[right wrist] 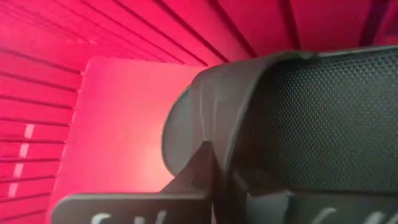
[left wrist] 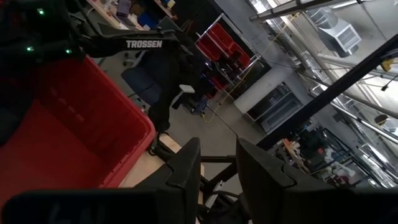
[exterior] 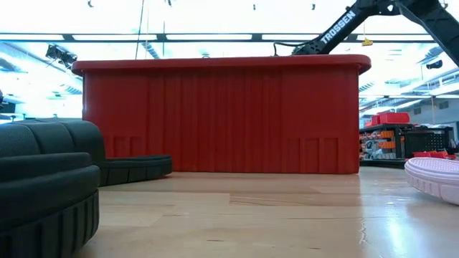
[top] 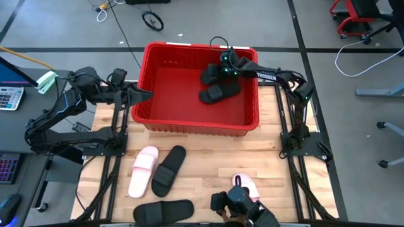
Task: Pick and place slides into bin
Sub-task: Put the black slide into the red bin, then adjust the black slides in the red bin
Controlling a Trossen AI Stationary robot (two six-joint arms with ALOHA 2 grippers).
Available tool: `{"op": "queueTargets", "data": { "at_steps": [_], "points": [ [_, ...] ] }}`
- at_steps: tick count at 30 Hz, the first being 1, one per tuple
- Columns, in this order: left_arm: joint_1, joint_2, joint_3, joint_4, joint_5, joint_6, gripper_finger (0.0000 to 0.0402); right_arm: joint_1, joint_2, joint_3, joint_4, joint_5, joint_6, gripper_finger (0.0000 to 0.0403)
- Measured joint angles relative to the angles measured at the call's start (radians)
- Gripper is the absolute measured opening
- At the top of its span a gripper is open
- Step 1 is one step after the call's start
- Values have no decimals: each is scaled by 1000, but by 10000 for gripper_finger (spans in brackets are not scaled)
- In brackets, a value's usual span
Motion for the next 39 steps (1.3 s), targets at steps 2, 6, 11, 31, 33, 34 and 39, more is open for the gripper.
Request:
{"op": "queueTargets", "data": {
  "at_steps": [2, 6, 11, 31, 33, 34, 39],
  "points": [
    [0, 0, 0, 0, 0, 1, 107, -7, 8, 0, -10, -1, 4, 33],
    [0, 0, 0, 0, 0, 2, 107, -14, 23, 0, -54, -33, 6, 76],
    [0, 0, 0, 0, 0, 3, 107, -8, 36, 0, -103, -67, 4, 143],
    [0, 0, 0, -1, 0, 1, 107, 18, -125, 0, -340, 166, -108, 205],
    [0, 0, 0, -1, 0, 1, 107, 25, -141, 0, -336, 157, -109, 198],
    [0, 0, 0, -1, 0, 1, 107, 28, -148, 0, -336, 147, -109, 195],
    [0, 0, 0, -1, 0, 3, 107, 48, -140, 0, -374, 97, -93, 168]
  ]
}}
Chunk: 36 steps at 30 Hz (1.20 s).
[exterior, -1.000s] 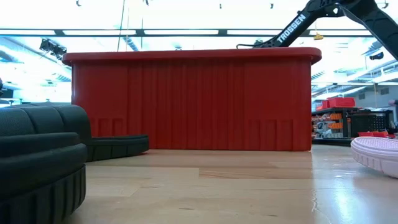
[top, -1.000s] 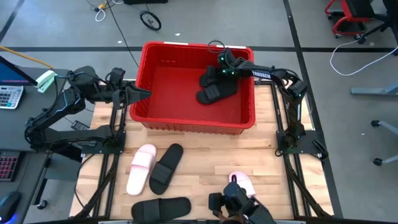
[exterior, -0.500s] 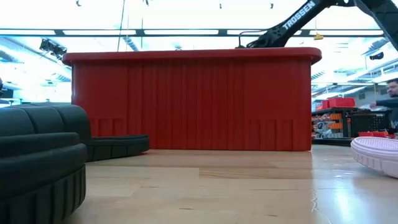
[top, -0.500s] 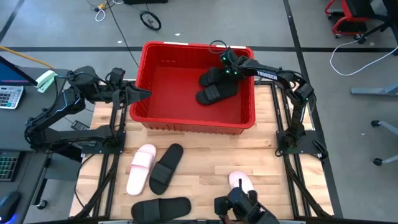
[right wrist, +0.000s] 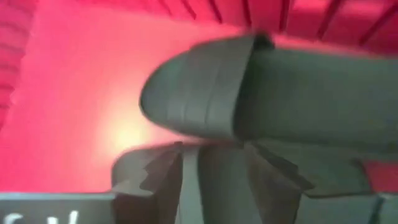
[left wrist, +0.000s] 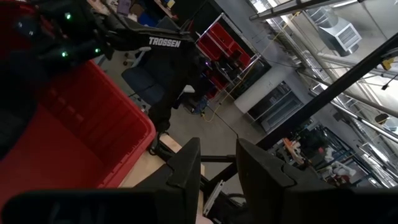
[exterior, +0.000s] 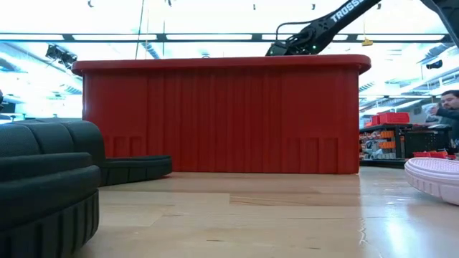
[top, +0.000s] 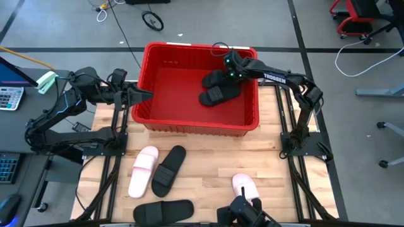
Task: Pick and place slides into bin
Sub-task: Adjust the black slides in the red bin
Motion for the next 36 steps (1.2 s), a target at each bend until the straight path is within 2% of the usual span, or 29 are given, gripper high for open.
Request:
{"op": "queueTargets", "data": {
  "at_steps": [9, 13, 16, 28, 36],
  "points": [
    [0, 0, 0, 0, 0, 0, 107, 29, 57, 0, -26, 3, 47, 98],
    [0, 0, 0, 0, 0, 0, 107, 24, 57, 0, -30, -108, 47, 89],
    [0, 0, 0, 0, 0, 3, 107, 24, 56, 0, -30, -171, 40, 98],
    [0, 0, 0, 0, 0, 17, 107, 26, 55, 0, -31, -123, 30, 193],
    [0, 0, 0, 0, 0, 23, 107, 44, 55, 0, -31, -117, 43, 202]
  ]
}}
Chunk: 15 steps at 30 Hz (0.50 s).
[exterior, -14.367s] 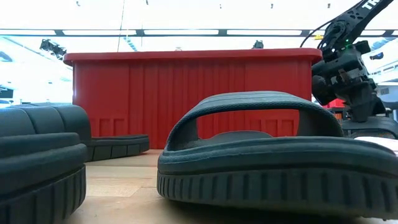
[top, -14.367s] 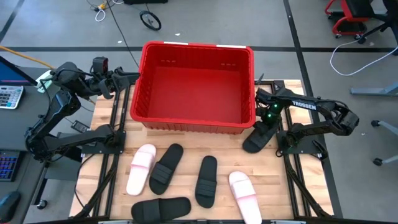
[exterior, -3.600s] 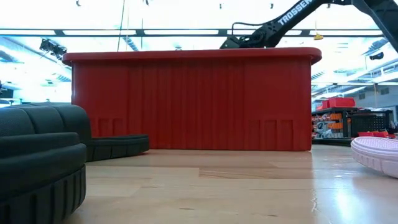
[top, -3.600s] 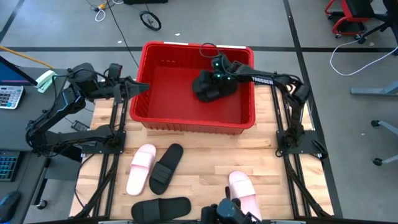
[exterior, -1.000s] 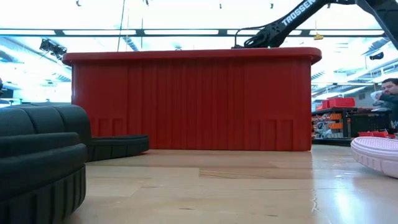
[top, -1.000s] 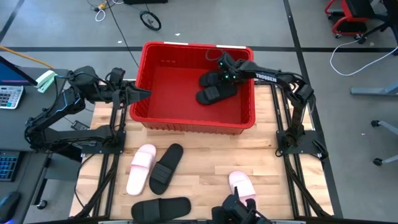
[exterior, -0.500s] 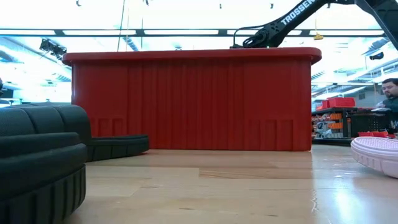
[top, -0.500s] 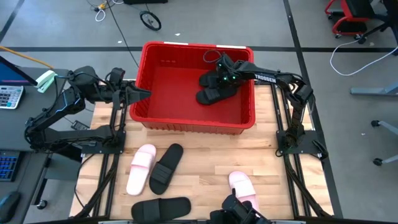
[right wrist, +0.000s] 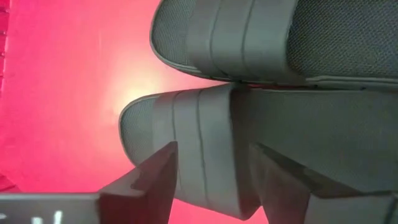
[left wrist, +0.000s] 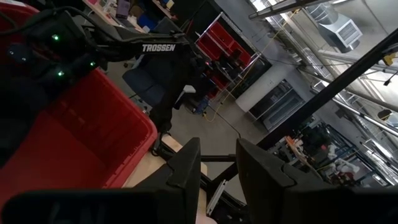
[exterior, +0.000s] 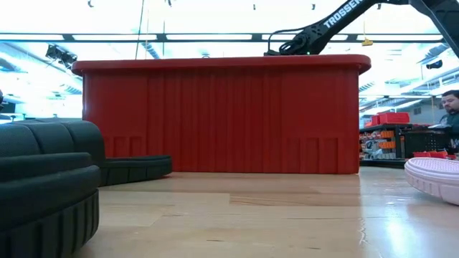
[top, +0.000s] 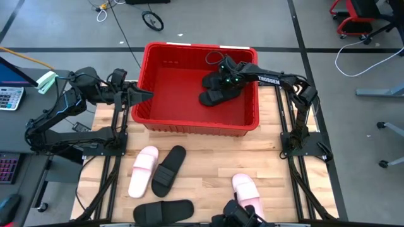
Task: Pick and place slides into bin
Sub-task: Adjust the black slides in the red bin
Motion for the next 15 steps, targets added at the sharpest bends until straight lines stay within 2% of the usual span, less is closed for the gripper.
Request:
{"op": "queueTargets", "data": {
  "at_steps": [7, 15],
  "points": [
    [0, 0, 0, 0, 0, 0, 107, 21, 2, 0, -1, 43, 50, 190],
    [0, 0, 0, 0, 0, 0, 107, 48, 61, 0, 3, 61, 52, 190]
  ]
}}
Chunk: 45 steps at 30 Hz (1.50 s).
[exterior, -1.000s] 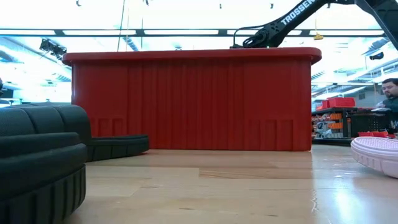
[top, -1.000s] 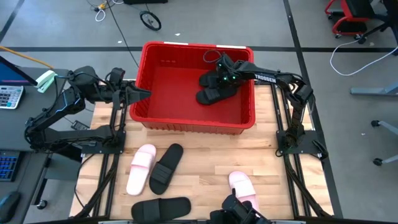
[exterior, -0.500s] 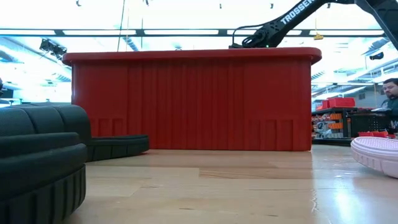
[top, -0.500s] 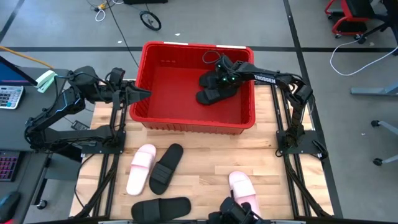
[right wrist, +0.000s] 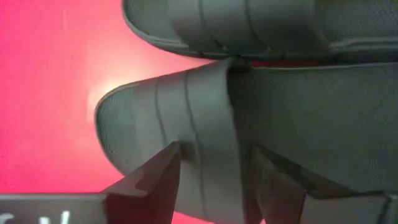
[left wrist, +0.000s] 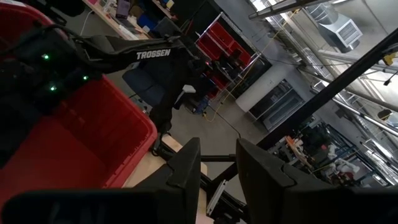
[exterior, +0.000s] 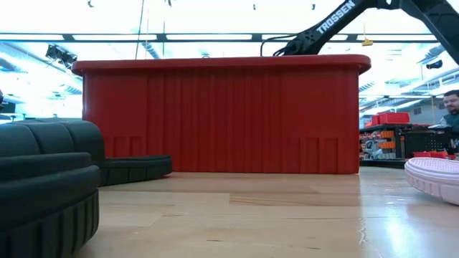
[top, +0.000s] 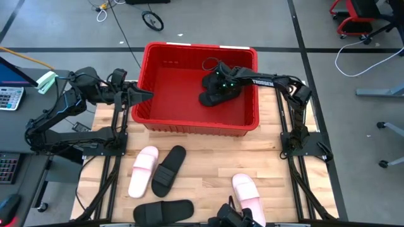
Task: Pick and place slides into bin
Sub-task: Adjust the black slides in the red bin
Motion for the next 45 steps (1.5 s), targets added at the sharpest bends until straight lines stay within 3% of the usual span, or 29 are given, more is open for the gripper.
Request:
{"op": "queueTargets", "data": {
  "at_steps": [10, 20, 27, 41, 45],
  "points": [
    [0, 0, 0, 0, 0, 3, 107, 4, 9, -5, 27, -66, -31, 155],
    [0, 0, 0, 0, 0, 0, 107, 5, 4, -27, 4, -72, -18, 13],
    [0, 0, 0, 0, 0, 1, 107, 23, -24, -30, -6, -69, 158, 12],
    [0, 0, 0, 0, 0, 10, 107, -40, -27, -30, -6, -23, 162, 11],
    [0, 0, 0, 0, 0, 10, 107, -58, -27, -30, -7, -23, 152, 47]
  ]
}}
